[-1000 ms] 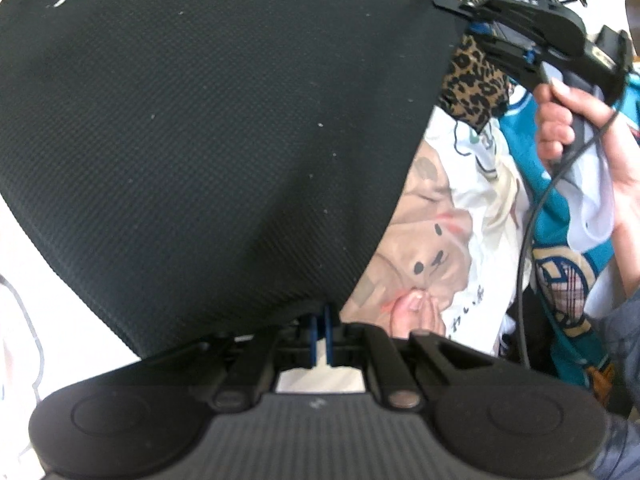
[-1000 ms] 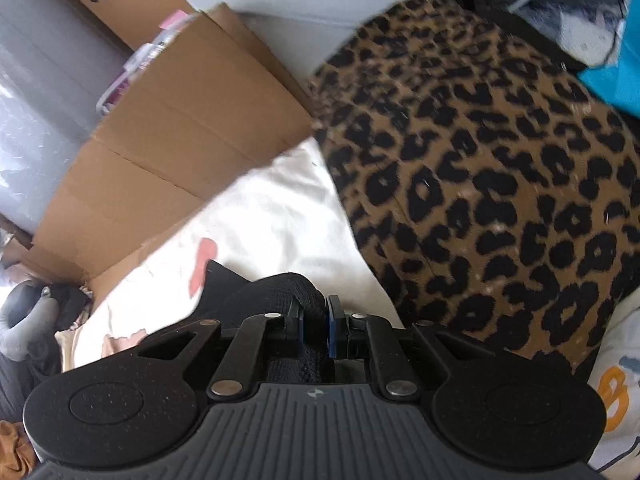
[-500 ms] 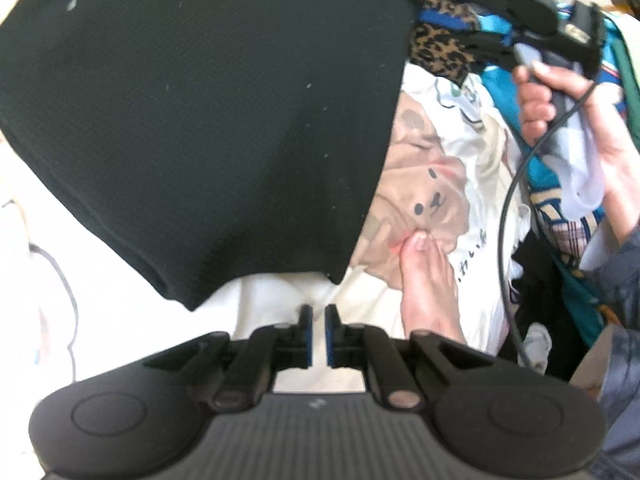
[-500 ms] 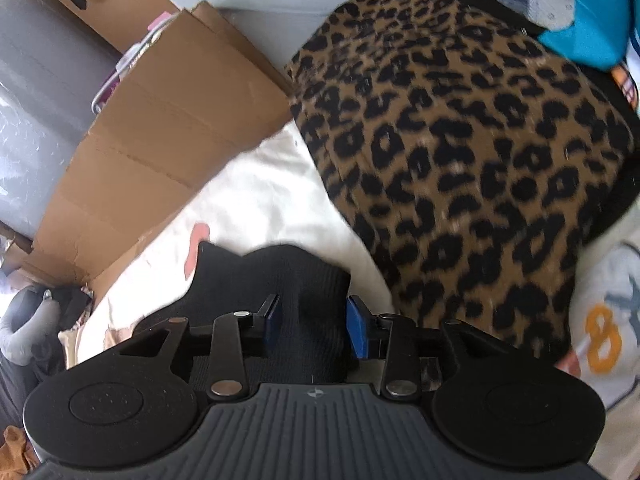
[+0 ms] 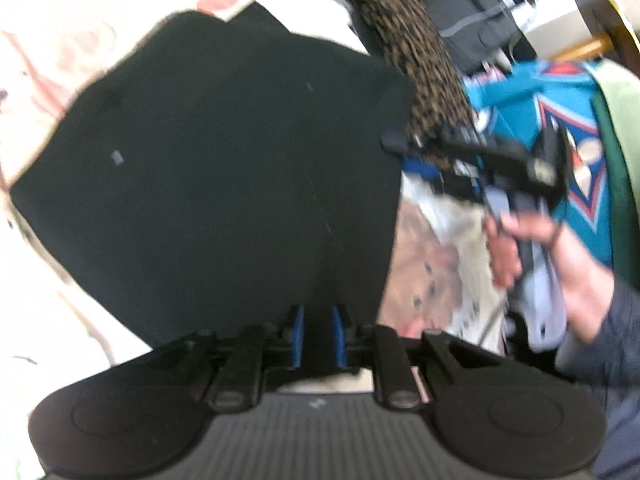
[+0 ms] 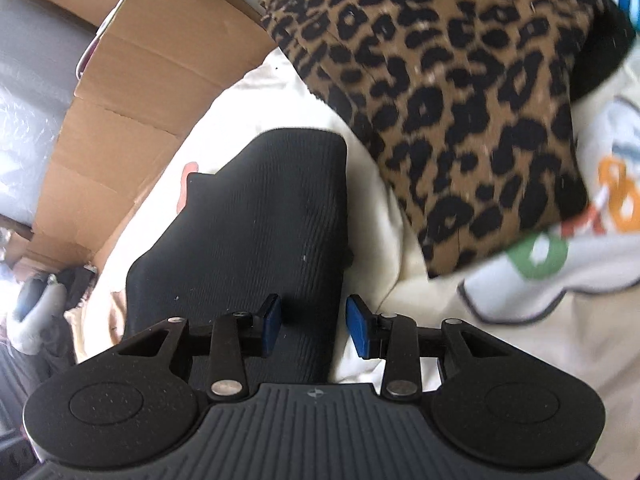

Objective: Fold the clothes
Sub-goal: 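Lift the folded black shorts off the sheet with both tools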

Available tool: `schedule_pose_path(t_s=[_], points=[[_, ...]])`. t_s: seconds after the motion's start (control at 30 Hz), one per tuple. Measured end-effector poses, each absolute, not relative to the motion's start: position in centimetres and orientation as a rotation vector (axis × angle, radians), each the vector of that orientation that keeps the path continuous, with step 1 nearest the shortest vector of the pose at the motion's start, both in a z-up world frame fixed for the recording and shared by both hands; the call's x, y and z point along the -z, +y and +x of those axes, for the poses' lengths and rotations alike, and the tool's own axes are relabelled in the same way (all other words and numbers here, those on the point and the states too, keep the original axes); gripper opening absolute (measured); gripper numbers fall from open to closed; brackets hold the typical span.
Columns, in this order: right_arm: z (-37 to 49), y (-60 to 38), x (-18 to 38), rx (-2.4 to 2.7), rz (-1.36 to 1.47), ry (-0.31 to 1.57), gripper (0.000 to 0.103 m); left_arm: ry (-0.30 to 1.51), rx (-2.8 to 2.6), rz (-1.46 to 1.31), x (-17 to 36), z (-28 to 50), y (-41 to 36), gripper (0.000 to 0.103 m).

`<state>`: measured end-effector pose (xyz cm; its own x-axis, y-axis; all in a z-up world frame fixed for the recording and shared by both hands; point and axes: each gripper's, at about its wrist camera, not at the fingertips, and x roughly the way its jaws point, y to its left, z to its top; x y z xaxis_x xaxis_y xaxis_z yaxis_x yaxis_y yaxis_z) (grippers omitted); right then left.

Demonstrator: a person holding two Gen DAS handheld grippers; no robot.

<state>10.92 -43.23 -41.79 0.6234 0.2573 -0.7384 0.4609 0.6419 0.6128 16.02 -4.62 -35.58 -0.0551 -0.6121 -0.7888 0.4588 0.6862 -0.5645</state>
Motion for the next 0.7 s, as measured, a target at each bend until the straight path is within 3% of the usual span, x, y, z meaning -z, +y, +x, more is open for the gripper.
schedule_pose_path(t_s=[0.23, 0.7], points=[[10.3, -43.2, 42.9, 0.096, 1.006, 0.877, 0.039, 1.29, 0.835, -0.114, 34.9, 20.2, -4.9, 0.022], [8.4, -44.6, 44.3, 0.062, 1.14, 0.863, 0.036, 1.183, 0.816, 0.045, 34.8, 27.5, -7.7, 0.023]])
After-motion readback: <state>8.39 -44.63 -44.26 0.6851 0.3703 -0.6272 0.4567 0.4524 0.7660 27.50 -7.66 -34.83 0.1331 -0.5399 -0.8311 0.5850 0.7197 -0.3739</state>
